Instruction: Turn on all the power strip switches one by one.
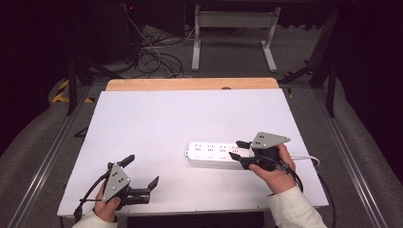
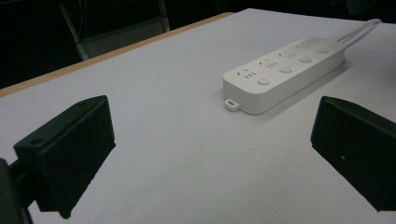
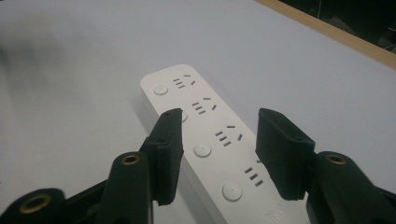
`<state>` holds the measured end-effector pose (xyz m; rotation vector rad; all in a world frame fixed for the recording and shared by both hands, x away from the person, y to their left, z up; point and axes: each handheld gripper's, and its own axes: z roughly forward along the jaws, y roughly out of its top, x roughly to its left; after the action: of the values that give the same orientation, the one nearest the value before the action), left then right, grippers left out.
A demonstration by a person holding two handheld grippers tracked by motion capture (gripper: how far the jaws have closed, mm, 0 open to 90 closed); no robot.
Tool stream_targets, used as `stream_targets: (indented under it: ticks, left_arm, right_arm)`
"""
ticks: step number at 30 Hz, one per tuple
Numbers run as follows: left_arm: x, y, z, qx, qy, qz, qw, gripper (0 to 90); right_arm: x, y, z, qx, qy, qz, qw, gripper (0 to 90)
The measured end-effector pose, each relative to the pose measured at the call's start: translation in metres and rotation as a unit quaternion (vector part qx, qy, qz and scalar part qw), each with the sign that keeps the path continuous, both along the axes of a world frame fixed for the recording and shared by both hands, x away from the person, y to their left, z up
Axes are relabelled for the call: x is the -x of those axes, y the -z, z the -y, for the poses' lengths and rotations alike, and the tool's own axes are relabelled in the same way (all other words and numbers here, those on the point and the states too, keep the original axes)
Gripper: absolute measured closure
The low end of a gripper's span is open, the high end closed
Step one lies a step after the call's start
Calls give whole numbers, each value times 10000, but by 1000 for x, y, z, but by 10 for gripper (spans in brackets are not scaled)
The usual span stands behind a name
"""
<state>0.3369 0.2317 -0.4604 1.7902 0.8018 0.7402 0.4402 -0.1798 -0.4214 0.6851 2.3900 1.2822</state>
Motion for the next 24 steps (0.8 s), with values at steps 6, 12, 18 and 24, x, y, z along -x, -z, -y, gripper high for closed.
stream_targets:
  ticks: [6, 12, 18, 24]
  left_arm:
    - [0, 0, 0, -24, -17, 8, 10000, 2]
    - [0, 0, 0, -13, -18, 3, 10000, 2]
    - [-1, 0, 0, -7, -21, -6, 10000, 2]
    - [-1, 0, -1, -8, -23, -9, 10000, 2]
  right_arm:
    - [-2, -2, -1, 172, 33, -160, 9997, 799]
    - [-7, -1, -9, 512, 35, -186, 9985, 900]
    - [-15, 7, -15, 810, 209, -336, 9959, 900]
    - [-20, 13, -18, 1043, 408, -572, 9921, 900]
